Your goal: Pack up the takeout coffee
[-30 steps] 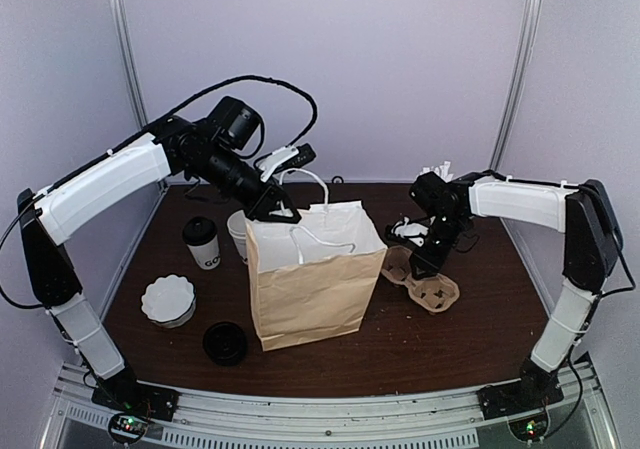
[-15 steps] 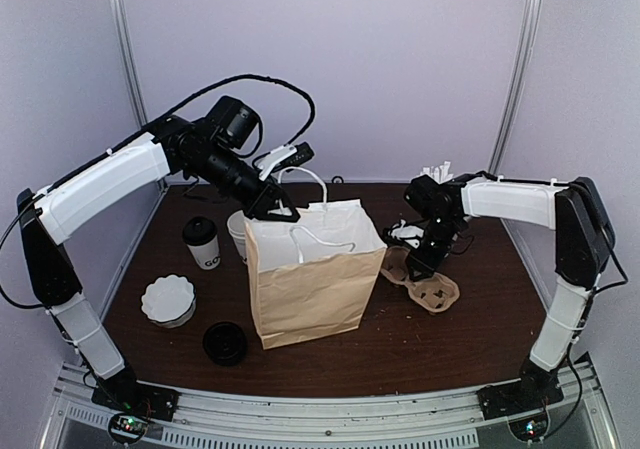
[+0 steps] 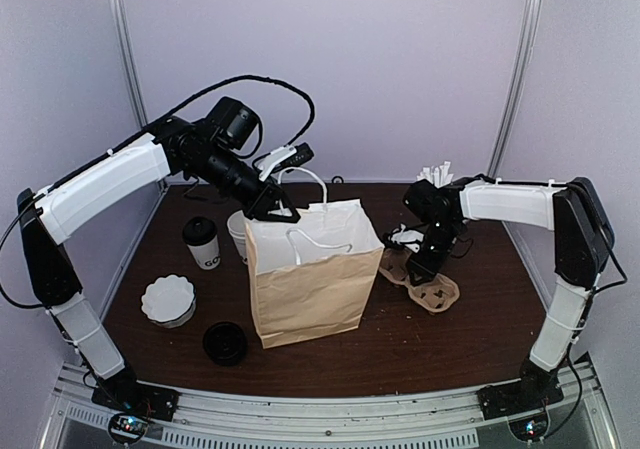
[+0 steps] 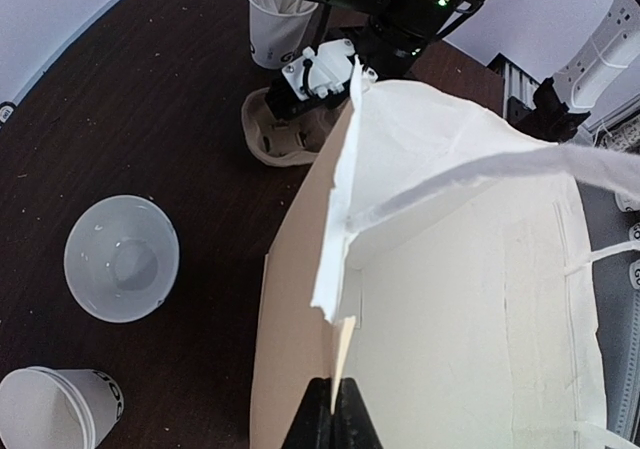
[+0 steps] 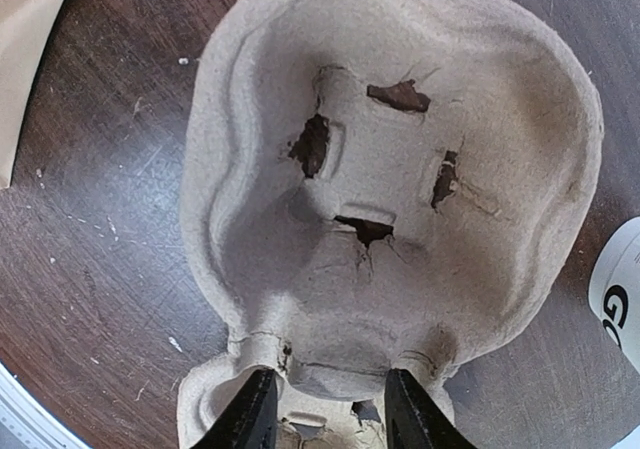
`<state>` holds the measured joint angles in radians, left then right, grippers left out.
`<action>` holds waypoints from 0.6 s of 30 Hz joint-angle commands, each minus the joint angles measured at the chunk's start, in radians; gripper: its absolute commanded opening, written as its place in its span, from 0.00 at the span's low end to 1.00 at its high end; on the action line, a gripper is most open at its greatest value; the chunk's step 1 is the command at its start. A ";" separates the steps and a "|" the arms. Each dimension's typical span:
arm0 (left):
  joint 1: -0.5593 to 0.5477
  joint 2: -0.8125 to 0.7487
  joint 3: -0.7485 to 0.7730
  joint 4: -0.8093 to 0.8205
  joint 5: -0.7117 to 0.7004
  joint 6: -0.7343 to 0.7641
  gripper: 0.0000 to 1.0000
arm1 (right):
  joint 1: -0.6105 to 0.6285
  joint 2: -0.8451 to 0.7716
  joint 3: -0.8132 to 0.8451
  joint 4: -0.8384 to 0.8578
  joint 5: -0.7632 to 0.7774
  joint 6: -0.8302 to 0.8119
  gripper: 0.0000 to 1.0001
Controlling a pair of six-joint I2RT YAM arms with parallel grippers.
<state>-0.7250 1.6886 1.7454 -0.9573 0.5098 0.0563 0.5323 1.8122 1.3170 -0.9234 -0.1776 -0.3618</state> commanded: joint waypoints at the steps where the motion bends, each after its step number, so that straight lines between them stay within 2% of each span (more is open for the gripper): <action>1: 0.010 -0.022 -0.004 0.041 0.026 -0.010 0.00 | 0.008 0.010 -0.016 -0.003 0.028 0.010 0.41; 10: 0.010 -0.023 -0.005 0.042 0.027 -0.009 0.00 | 0.008 0.026 -0.005 -0.003 0.046 0.018 0.41; 18: 0.010 -0.027 -0.006 0.042 0.027 -0.005 0.00 | 0.009 0.038 0.013 -0.011 0.049 0.028 0.35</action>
<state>-0.7208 1.6886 1.7447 -0.9573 0.5167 0.0566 0.5327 1.8313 1.3125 -0.9199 -0.1505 -0.3492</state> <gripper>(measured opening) 0.010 0.352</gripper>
